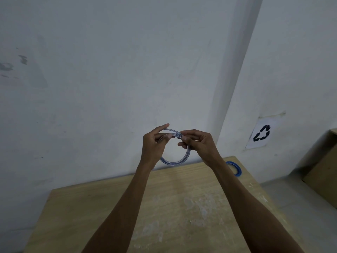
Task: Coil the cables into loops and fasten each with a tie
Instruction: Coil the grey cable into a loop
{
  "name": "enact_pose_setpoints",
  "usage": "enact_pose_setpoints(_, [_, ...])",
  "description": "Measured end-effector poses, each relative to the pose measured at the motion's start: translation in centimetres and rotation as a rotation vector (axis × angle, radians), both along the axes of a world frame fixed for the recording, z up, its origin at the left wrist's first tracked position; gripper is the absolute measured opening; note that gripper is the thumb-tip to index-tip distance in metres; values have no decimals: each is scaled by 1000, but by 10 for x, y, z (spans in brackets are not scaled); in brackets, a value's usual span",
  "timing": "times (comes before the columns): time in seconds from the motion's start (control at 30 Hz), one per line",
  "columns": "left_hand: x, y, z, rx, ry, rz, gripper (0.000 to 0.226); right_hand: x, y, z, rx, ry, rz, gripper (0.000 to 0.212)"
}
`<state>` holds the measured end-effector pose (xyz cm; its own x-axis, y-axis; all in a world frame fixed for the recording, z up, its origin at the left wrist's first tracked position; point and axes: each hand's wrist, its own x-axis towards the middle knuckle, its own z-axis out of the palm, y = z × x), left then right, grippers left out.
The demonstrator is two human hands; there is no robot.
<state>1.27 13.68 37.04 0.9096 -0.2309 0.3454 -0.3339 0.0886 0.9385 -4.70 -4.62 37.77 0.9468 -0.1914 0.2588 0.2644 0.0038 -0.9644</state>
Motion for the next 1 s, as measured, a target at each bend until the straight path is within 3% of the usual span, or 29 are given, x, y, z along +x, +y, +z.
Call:
enact_pose_setpoints(0.17, [0, -3, -4, -33, 27, 36, 17, -1, -1, 1, -25, 14, 16, 24])
enact_pose_setpoints(0.57, [1, -3, -10, -92, 134, 74, 16, 1, 6, -5, 61, 51, 44, 22])
enact_pose_setpoints(0.73, [-3, 8, -12, -173, 282, 19, 12, 5, 11, -8, -4, 27, 41, 21])
enact_pose_setpoints(1.0, [-9, 41, -36, -73, 203, 88, 15, 7, 40, -32, 39, 85, 49, 23])
